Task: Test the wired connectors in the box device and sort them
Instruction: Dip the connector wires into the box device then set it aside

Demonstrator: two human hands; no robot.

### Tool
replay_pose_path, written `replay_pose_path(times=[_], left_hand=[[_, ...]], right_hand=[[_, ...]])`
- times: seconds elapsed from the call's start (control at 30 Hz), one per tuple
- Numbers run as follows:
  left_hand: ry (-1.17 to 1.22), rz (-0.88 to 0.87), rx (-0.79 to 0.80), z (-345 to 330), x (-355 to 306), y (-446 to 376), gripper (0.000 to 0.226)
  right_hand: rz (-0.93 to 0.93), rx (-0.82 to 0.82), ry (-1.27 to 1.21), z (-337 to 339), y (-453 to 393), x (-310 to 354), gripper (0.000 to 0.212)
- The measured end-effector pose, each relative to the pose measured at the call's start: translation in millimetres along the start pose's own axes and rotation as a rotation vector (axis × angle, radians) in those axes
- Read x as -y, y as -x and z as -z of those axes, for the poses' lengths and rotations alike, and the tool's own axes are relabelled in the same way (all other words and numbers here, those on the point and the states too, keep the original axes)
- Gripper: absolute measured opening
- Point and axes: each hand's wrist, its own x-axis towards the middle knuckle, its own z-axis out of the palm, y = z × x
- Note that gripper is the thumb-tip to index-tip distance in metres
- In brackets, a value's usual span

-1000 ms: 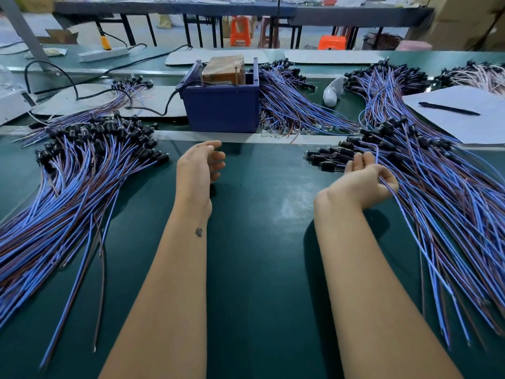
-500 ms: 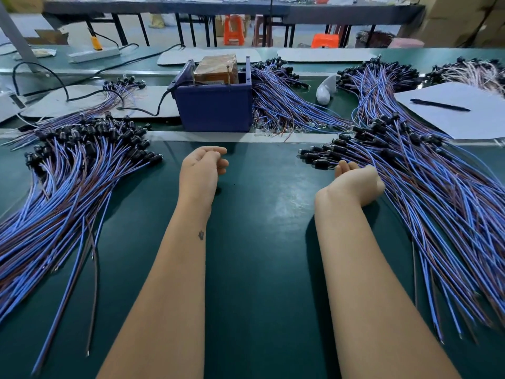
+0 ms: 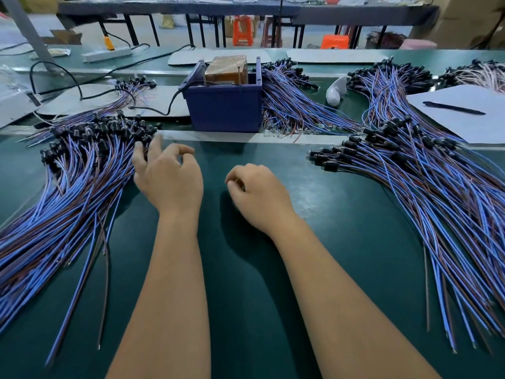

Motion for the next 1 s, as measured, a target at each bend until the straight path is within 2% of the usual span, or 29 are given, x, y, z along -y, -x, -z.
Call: replay_pose_path(times=[0.07,0.2,0.3,0.47,0.57,0.7,1.0], left_hand=[[-0.118,0.039,0.025,0,6,-2,0.028],[-0.146,0.238,0.142,5,15,-9,0.035],[-0.195,0.275,0.222,6,14,-11,0.041],[-0.277,0.248,0.232,3,13,-11,0.041],[-0.232,0.221,0.223,-1,14,-12,0.047],[-0.23,0.116,0.249,-7,13,-9,0.032],[0.132,0.013,0.045,-10,1,-5,0.027]], right_hand=[[0.034,0.035,0.108,-2,0,-1,0.021],[-0.038,0.044,-0.057,2,-3,-3,0.019],[-0.047,0.054,-0.087,2,-4,-3,0.018],[-0.042,0.053,-0.083,3,-4,-4,0.018],[-0.043,0.059,-0.094,3,-4,-4,0.018],[-0.044,0.053,-0.111,4,-3,-4,0.017],[-0.102,0.014,-0.239,7,-3,-3,0.016]])
